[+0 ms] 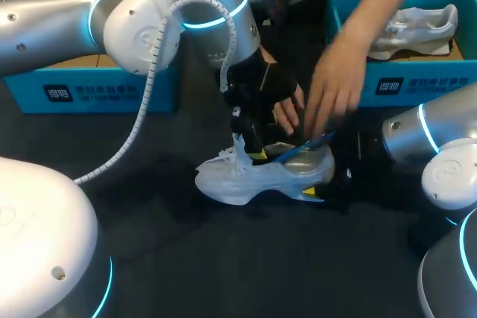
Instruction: Take the shoe out of the shoebox, open the shoe tongue, remove and reinsert the insole, then place the shoe into the shoebox
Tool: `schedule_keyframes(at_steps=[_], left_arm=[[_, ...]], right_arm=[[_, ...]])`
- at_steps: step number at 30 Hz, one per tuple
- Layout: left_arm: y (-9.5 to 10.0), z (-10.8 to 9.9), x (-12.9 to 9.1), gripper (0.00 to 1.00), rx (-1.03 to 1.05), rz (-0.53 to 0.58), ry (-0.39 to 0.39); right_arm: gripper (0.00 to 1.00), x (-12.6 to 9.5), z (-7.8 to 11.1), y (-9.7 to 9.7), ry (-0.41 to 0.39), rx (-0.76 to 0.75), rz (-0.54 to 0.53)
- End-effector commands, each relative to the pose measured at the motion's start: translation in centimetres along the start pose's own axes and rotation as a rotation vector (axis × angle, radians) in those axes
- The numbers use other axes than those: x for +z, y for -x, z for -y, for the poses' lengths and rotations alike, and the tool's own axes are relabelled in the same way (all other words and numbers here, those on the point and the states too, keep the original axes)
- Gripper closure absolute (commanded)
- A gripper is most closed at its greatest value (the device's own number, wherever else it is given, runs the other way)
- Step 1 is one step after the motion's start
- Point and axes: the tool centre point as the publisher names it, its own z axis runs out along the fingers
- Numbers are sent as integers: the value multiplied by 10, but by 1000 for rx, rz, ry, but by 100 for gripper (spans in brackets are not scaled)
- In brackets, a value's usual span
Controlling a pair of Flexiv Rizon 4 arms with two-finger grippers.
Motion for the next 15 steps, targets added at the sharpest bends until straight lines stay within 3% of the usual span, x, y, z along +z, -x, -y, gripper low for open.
schedule_keyframes(at_steps=[1,15], left_arm=[[-7,-5,-6,0,-3,3,-1],[-19,-10,-8,0,-11,3,5]], right_arm=[[100,4,3,2,-3,0,2],[100,4,3,2,-3,0,2]])
